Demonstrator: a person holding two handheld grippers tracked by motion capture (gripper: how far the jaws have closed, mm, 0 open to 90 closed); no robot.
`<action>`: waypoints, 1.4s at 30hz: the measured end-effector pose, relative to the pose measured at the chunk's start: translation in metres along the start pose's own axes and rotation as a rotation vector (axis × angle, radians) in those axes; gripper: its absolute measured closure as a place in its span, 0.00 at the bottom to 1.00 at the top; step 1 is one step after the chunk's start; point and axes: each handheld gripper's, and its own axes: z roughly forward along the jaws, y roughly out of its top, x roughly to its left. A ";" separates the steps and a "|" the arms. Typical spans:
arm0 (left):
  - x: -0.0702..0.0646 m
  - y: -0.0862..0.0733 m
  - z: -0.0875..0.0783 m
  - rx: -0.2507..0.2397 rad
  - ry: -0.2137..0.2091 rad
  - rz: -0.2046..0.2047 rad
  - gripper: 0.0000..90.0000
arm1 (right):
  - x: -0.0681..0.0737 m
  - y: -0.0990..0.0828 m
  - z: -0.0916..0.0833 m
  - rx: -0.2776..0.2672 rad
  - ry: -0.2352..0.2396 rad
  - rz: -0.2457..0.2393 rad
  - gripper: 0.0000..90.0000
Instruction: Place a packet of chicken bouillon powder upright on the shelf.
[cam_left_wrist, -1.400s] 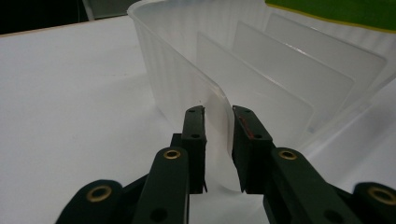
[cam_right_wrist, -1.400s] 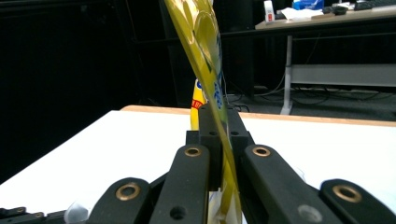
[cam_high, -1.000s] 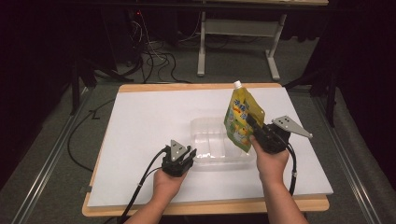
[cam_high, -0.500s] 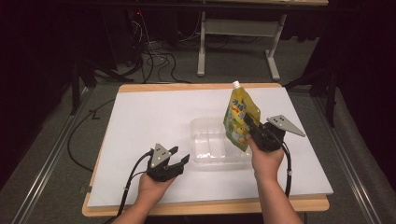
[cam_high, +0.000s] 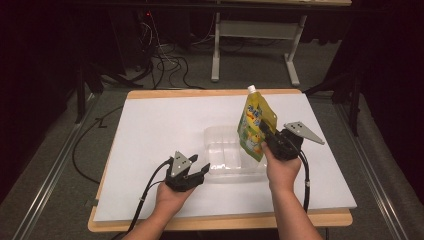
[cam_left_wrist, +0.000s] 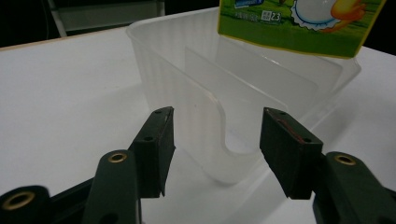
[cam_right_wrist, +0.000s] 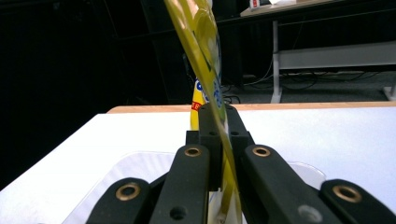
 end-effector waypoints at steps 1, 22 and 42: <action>0.000 0.001 0.004 0.000 0.008 0.002 0.51 | 0.000 0.000 0.000 -0.002 0.001 0.006 1.00; -0.002 -0.006 0.019 0.056 0.077 0.059 0.56 | 0.007 -0.015 0.008 0.008 -0.049 0.037 1.00; -0.001 -0.004 0.017 0.048 0.065 0.070 0.70 | 0.006 -0.042 0.009 -0.025 -0.021 -0.006 1.00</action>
